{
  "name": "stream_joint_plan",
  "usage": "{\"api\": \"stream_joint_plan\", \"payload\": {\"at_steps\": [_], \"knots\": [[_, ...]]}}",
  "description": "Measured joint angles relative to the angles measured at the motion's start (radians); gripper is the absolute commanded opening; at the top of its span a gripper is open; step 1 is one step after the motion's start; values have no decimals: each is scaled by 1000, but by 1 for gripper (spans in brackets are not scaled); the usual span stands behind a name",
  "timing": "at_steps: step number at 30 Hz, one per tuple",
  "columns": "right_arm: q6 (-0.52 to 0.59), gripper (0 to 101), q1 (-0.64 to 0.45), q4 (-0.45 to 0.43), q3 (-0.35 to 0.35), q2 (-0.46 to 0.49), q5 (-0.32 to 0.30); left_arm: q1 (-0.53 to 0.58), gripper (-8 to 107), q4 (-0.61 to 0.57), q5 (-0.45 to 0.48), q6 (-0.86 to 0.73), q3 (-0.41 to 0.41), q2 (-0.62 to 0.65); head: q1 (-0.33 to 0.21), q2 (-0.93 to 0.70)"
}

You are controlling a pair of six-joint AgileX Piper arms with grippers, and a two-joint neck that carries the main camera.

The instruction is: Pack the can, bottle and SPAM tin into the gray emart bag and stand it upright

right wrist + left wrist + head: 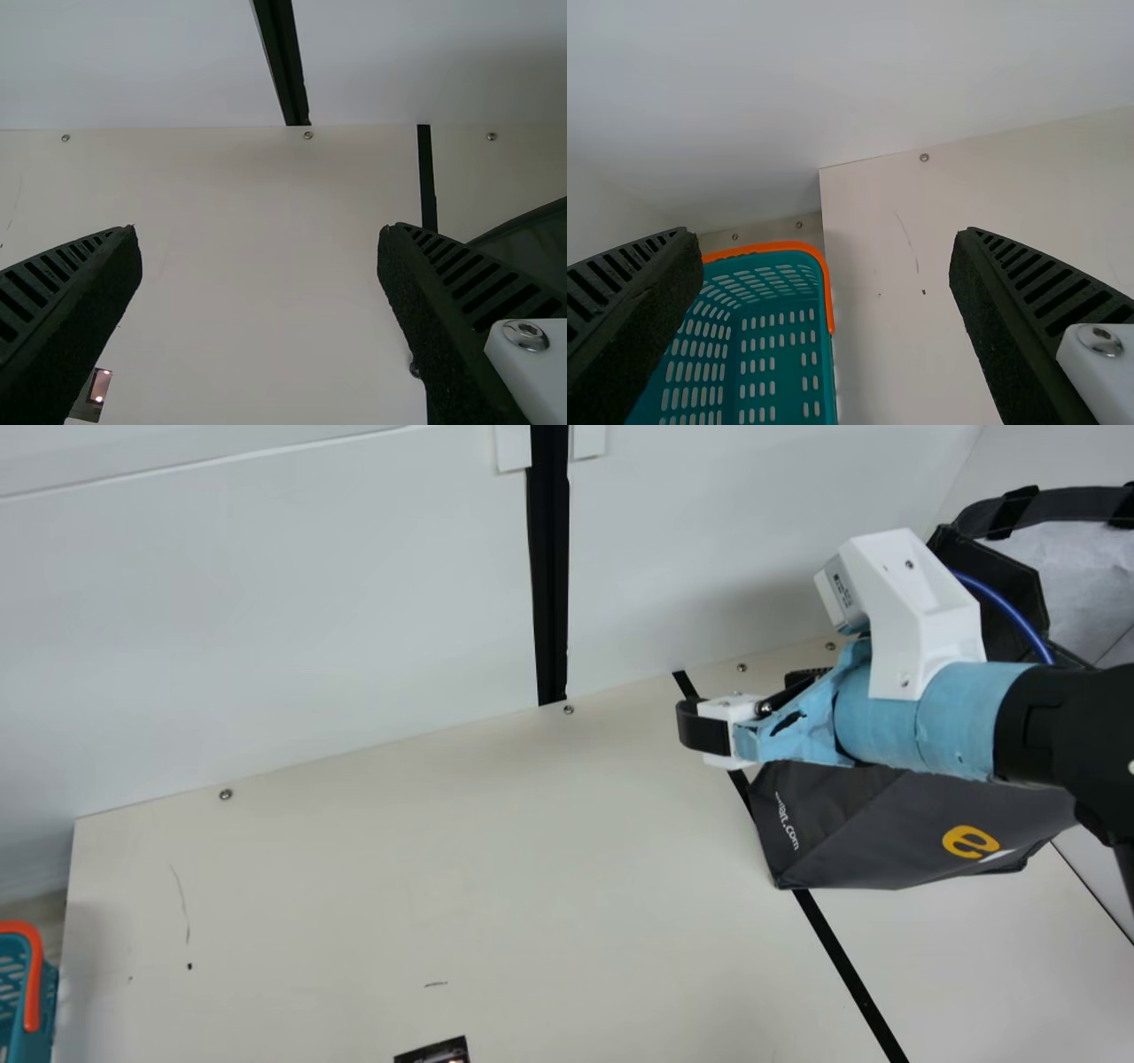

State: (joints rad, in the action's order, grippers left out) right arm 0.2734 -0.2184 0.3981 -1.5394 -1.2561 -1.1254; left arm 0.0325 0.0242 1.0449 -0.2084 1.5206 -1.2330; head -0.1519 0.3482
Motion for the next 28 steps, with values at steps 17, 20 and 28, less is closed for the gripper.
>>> {"api": "stream_joint_plan", "payload": {"at_steps": [17, 20, 28], "knots": [[0, 95, 0, 0, 0, 0, 0, 0, 90, 0, 0, 0, 0, 0, 0, 0], [0, 95, 0, 0, 0, 0, 0, 0, 90, 0, 0, 0, 0, 0, 0, 0], [0, 95, 0, 0, 0, 0, 0, 0, 90, 0, 0, 0, 0, 0, 0, -2]]}}
